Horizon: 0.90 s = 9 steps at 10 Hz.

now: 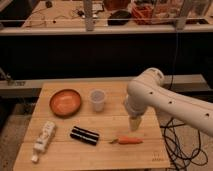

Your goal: Place the eraser in the ceramic cup

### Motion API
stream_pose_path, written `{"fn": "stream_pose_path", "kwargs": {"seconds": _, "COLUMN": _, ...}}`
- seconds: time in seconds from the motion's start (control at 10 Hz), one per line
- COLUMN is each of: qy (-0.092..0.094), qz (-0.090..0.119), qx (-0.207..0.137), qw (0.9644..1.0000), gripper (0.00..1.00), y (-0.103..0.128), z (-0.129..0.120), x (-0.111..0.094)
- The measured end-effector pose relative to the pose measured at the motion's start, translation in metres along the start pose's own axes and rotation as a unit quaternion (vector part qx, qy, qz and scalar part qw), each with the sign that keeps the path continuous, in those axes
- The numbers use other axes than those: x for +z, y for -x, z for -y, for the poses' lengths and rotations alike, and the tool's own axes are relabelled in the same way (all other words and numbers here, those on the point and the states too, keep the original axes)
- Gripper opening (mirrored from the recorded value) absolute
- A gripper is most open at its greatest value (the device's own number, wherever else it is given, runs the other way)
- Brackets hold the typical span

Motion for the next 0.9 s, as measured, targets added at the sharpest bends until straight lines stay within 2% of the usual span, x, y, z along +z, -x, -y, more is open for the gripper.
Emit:
{"fn": "stream_pose_path", "kwargs": {"seconds": 0.3, "qy": 0.004, "qz": 0.005, "qx": -0.038, "qw": 0.9992, "gripper": 0.8, "y": 0.047, "z": 0.001, "x": 0.005}}
{"fn": "stream_pose_path", "kwargs": {"seconds": 0.7, "qy": 0.008, "qz": 0.012, "qx": -0.063, "qw": 0.9979, "gripper": 0.8, "y": 0.066, "z": -0.001, "x": 0.009}}
{"fn": "stream_pose_path", "kwargs": {"seconds": 0.8, "qy": 0.013, "qz": 0.027, "qx": -0.078, "qw": 0.9965, "gripper": 0.8, "y": 0.092, "z": 0.001, "x": 0.016}}
{"fn": "stream_pose_path", "kwargs": {"seconds": 0.9, "qy": 0.016, "qz": 0.033, "qx": -0.084, "qw": 0.9958, "gripper": 0.8, "y": 0.1, "z": 0.001, "x": 0.02}}
